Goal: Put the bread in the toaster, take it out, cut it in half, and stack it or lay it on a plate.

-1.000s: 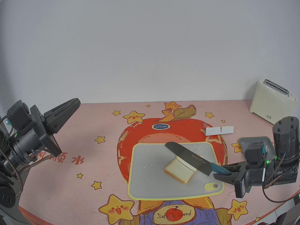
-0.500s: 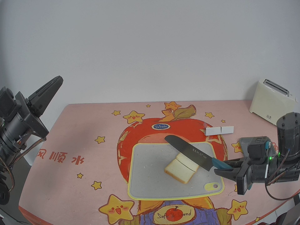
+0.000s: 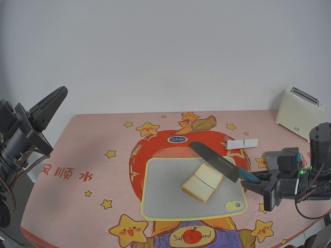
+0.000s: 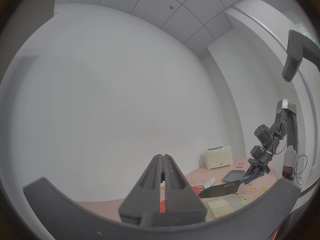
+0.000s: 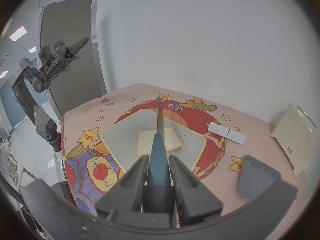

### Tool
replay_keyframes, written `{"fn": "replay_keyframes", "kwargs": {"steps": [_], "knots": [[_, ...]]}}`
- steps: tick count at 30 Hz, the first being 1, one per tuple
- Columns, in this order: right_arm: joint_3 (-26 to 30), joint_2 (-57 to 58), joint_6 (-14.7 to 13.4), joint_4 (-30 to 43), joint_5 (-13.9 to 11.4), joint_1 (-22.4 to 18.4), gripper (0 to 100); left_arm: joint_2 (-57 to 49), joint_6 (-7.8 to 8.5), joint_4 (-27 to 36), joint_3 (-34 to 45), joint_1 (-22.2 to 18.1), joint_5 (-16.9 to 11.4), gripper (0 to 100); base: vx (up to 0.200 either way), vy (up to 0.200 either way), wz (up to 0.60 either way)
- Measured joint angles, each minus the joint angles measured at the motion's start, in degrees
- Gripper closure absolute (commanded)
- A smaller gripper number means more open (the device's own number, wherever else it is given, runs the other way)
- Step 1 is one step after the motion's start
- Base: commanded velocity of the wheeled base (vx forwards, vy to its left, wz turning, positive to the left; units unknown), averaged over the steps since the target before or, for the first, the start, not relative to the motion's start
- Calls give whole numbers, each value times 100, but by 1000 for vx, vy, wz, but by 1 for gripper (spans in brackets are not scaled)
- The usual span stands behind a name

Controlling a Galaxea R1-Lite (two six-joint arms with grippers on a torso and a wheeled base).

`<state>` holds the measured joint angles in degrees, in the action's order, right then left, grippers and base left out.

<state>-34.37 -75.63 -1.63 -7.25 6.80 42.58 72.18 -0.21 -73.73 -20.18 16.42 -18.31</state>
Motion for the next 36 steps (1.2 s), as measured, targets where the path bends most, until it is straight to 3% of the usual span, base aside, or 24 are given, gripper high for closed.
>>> {"fn": "replay_keyframes", "kwargs": {"steps": [7, 16, 36], "knots": [[-28, -17, -312, -5, 250, -61, 100, -22, 133, 0, 66, 2, 4, 100, 0, 0, 0], [-179, -226, -807, -2, 936, -72, 100, -29, 212, 0, 116, 2, 2, 100, 0, 0, 0], [-341, -345, -1076, 1, 970, -577, 100, -13, 400, -17, 185, 2, -2, 100, 0, 0, 0]]}}
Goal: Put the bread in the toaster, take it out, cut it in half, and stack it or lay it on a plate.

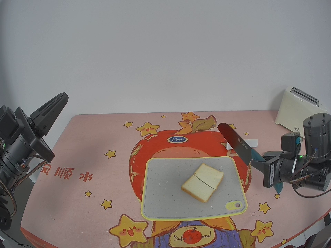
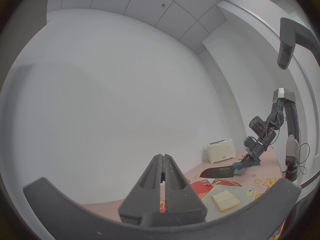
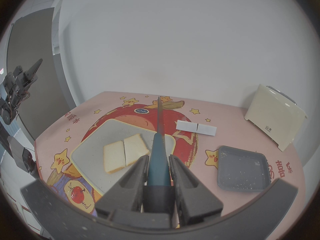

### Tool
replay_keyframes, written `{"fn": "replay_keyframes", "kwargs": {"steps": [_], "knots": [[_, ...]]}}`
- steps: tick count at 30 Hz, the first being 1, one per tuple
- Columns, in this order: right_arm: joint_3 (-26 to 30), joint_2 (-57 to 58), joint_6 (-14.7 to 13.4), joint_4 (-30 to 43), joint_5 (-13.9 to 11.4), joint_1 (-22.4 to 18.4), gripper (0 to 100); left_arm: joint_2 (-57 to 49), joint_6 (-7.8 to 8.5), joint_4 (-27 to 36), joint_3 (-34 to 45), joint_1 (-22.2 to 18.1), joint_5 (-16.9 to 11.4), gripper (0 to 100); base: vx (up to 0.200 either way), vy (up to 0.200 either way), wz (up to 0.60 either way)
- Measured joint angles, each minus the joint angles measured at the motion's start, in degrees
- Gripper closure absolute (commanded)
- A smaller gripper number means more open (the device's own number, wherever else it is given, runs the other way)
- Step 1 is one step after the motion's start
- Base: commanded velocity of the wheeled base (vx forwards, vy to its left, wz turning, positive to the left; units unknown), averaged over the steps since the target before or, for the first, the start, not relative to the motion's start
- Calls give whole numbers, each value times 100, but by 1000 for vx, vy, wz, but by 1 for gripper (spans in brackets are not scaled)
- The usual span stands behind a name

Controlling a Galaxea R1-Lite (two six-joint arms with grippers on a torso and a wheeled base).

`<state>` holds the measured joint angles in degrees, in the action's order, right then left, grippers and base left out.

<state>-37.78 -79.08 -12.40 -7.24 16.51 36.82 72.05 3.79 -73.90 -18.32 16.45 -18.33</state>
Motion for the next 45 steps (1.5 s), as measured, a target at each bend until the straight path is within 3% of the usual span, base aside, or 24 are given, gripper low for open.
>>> {"fn": "replay_keyframes", "kwargs": {"steps": [6, 10, 16, 24, 33, 40, 45], "knots": [[-102, -33, -71, 2, -4, -63, 100, 4, 6, 0, -11, 1, -6, 100, 0, 0, 0], [-102, -93, -325, 7, 7, -118, 100, 9, 9, 6, 7, 9, -20, 100, 0, 0, 0], [-63, -88, -788, 62, 227, -149, 100, 20, 1, 6, 39, 23, -41, 100, 0, 0, 0], [79, 118, -690, 115, 642, -188, 100, 77, 0, 6, 121, 44, -55, 100, 0, 0, 0], [208, 435, -552, 172, 594, -440, 100, 184, 0, -6, 182, 55, -57, 100, 0, 0, 0], [217, 474, -640, 145, 524, -499, 100, 190, 4, -5, 182, 55, -60, 100, 0, 0, 0], [187, 433, -878, 144, 522, -496, 100, 193, 4, -9, 182, 59, -60, 100, 0, 0, 0]]}}
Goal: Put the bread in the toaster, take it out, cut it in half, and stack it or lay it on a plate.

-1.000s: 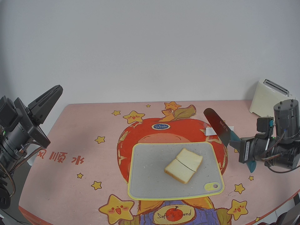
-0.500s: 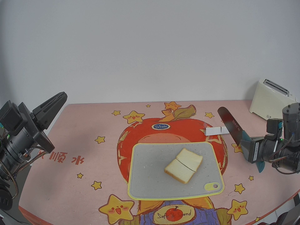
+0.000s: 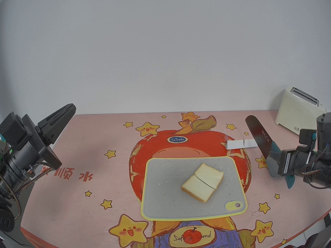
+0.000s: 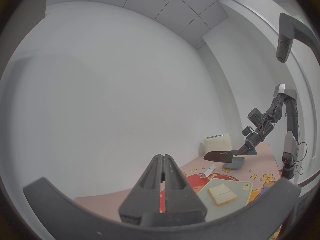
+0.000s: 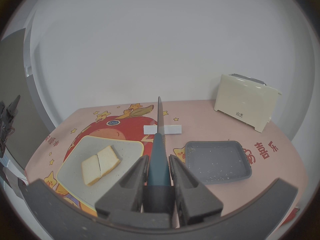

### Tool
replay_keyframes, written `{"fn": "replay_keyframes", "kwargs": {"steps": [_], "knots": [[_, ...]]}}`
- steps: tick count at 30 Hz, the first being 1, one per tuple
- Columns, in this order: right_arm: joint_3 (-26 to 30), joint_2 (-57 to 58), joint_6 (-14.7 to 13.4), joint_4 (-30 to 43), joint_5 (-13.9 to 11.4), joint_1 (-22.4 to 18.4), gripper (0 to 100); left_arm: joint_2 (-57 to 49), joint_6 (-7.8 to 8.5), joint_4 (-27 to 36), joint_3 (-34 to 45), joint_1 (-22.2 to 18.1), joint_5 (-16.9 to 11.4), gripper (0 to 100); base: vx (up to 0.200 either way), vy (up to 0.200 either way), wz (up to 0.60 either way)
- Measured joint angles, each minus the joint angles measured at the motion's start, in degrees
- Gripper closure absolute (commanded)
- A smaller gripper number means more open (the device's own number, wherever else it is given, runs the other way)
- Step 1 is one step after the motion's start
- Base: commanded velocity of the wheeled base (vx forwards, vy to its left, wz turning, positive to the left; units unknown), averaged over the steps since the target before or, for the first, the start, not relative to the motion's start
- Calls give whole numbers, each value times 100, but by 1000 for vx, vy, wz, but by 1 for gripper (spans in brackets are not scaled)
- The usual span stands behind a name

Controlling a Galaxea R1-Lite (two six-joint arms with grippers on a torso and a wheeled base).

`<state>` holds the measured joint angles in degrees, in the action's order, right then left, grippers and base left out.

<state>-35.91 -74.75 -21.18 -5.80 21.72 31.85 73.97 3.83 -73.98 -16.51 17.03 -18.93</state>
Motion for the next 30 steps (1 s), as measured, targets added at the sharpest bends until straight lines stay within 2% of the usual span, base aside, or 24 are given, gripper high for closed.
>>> {"fn": "replay_keyframes", "kwargs": {"steps": [9, 30], "knots": [[-30, -324, -288, -73, -11, 59, 100, 12, 2, 2, 17, 112, 2, 100, 0, 0, 0], [2, -499, -291, -29, -44, 69, 100, 30, 5, 6, 44, 151, 5, 100, 0, 0, 0]]}}
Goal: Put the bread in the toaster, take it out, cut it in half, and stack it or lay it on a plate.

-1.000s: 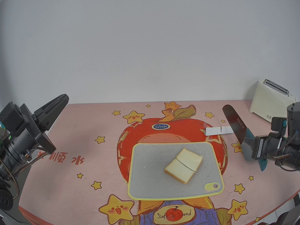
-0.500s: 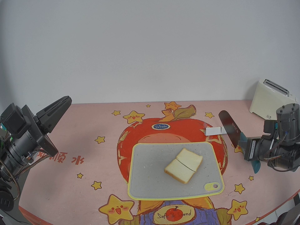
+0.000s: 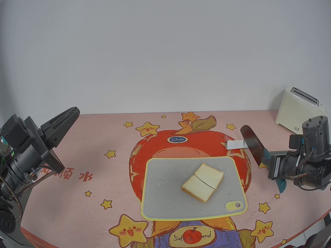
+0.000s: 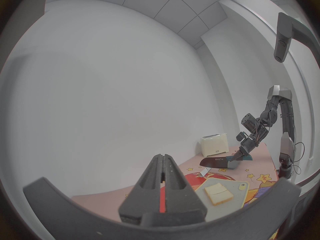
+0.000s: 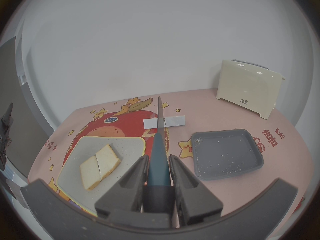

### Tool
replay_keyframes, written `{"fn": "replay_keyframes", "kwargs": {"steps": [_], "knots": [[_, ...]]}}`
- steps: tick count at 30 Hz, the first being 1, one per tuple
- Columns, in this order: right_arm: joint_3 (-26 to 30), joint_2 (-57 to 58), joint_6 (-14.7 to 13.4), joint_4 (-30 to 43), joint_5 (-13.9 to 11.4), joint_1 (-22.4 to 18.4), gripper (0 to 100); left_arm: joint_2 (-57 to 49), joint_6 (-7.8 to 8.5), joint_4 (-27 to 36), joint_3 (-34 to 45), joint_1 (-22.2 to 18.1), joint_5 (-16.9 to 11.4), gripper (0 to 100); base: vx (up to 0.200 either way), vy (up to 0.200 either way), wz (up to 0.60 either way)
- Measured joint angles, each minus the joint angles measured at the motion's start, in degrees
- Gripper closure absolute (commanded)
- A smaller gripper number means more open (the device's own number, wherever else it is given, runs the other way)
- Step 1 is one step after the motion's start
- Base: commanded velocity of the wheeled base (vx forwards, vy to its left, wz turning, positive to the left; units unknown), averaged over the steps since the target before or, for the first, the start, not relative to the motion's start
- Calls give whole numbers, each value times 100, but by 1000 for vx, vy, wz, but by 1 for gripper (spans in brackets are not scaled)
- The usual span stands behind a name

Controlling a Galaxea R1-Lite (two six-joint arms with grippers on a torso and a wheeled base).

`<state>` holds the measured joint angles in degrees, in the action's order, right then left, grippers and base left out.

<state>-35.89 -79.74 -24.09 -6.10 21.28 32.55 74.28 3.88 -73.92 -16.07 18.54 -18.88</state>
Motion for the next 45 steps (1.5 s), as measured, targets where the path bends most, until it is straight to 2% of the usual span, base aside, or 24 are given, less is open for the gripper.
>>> {"fn": "replay_keyframes", "kwargs": {"steps": [45], "knots": [[196, -132, 1, -48, -16, 66, 100, 9, 0, 2, 48, 0, -2, 100, 0, 0, 0]]}}
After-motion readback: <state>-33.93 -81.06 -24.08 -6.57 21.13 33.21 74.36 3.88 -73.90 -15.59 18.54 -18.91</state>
